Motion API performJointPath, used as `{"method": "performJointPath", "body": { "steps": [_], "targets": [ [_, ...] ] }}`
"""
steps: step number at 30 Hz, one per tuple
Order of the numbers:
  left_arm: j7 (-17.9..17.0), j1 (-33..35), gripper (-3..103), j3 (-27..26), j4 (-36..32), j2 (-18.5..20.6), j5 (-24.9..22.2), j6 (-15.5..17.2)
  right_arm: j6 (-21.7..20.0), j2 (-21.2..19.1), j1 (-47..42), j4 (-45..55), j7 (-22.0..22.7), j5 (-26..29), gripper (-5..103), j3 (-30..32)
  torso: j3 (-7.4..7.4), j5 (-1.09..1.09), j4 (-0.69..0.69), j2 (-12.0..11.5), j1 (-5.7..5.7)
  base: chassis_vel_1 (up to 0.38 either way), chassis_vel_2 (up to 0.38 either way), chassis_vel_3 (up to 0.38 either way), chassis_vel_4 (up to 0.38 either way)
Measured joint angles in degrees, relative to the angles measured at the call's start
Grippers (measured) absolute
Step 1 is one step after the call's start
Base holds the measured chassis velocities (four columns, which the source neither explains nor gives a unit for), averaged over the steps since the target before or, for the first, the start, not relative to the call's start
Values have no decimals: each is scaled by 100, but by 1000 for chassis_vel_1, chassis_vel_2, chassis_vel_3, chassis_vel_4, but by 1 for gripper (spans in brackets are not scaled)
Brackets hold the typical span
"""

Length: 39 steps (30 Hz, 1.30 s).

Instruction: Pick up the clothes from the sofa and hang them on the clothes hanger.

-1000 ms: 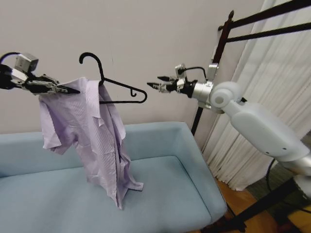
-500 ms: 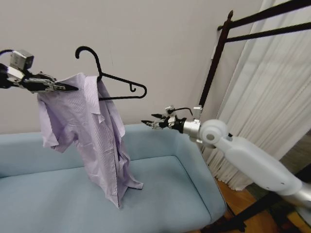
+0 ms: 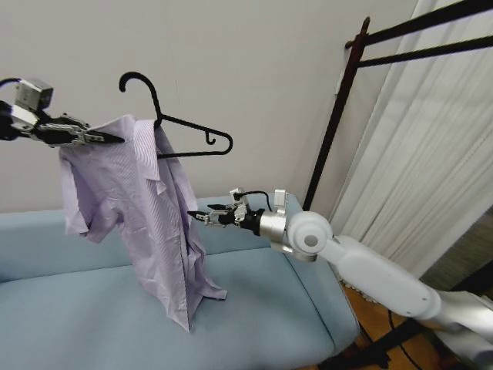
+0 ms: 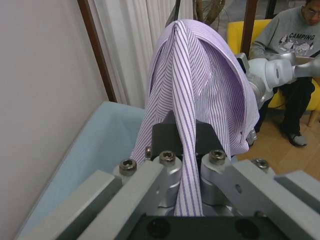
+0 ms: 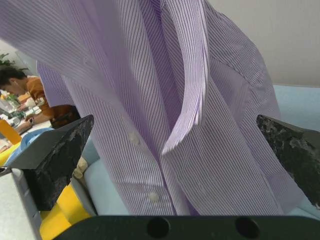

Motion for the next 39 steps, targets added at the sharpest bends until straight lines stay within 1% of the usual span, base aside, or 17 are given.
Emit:
{"method": "performJointPath", "body": {
  "steps": [5, 9, 10, 11, 15, 17, 18, 19, 21, 24, 25, 26, 27, 30, 33, 35, 39],
  "targets": [
    [-8, -2, 2, 2, -13, -21, -2, 0, 76, 226, 125, -157, 98, 60, 100, -89, 0, -1, 1, 0, 0, 0, 0, 0, 0],
    [-36, -3, 2, 2, -28, -29, -16, 0, 104, 268, 180, -206, 87, 53, 101, -165, 0, 0, -1, 0, 0, 0, 0, 0, 0],
    [-43, -2, 2, 2, -29, -30, -22, 0, 126, 280, 184, -223, 71, 40, 97, -196, 0, 0, -2, 0, 0, 0, 0, 0, 0],
    [-43, -2, 2, 2, -29, -30, -22, 0, 126, 280, 184, -223, 71, 40, 97, -196, 0, 0, -2, 0, 0, 0, 0, 0, 0],
    [-48, 9, 2, 1, -32, -39, -39, 0, 165, 306, 211, -275, -5, -8, 77, -264, 0, 0, -1, 0, 0, 0, 0, 0, 0],
    [-48, 10, 2, 1, -32, -43, -40, 0, 168, 306, 225, -286, -25, -21, 77, -282, 0, 0, -1, 0, 0, 0, 0, 0, 0],
    [-48, 12, 2, 1, -35, -49, -41, -1, 178, 306, 246, -301, -55, -46, 66, -300, 0, 0, -1, 0, 0, 0, 0, 0, 0],
    [-49, 14, 2, 1, -42, -58, -42, -1, 183, 304, 257, -314, -73, -68, 66, -303, 0, 0, -1, 0, 0, 0, 0, 0, 0],
    [-57, 16, 2, 1, -51, -67, -44, -2, 188, 302, 261, -321, -85, -80, 60, -303, 0, 0, -1, 0, 0, 0, 0, 0, 0],
    [-87, 20, 2, 1, -83, -96, -59, -5, 194, 275, 262, -332, -106, -102, 44, -281, 0, 0, -1, 0, 0, 0, 0, 0, 0],
    [-87, 20, 2, 1, -83, -96, -59, -5, 194, 275, 262, -332, -106, -102, 44, -281, 0, 0, -1, 0, 0, 0, 0, 0, 0],
    [-91, 22, 2, 1, -87, -101, -61, -8, 194, 249, 261, -335, -122, -122, 38, -273, 0, 0, -1, 0, 0, 0, 0, 0, 0],
    [-93, 23, 2, 1, -87, -102, -62, -10, 194, 235, 256, -335, -136, -139, 38, -273, 0, 0, -1, 0, 0, 0, 0, 0, 0],
    [-95, 28, 2, 1, -80, -102, -66, -13, 197, 209, 219, -325, -147, -172, 22, -265, 0, 1, -1, 0, 0, 0, 0, 0, 0],
    [-99, 30, 2, -1, -68, -98, -72, -15, 197, 188, 206, -315, -162, -190, 17, -258, 0, 1, -1, 0, 0, 0, 0, 0, 0],
    [-120, 30, 2, -6, -71, -98, -95, -16, 197, 179, 204, -308, -180, -211, 6, -258, 0, 1, -1, 0, 0, 0, 0, 0, 0],
    [-273, 30, 2, -10, -151, -145, -181, -27, 202, 184, 209, -305, -180, -303, 1, -261, 0, 1, -1, 0, 0, 0, 0, 0, 0]
  ]
}}
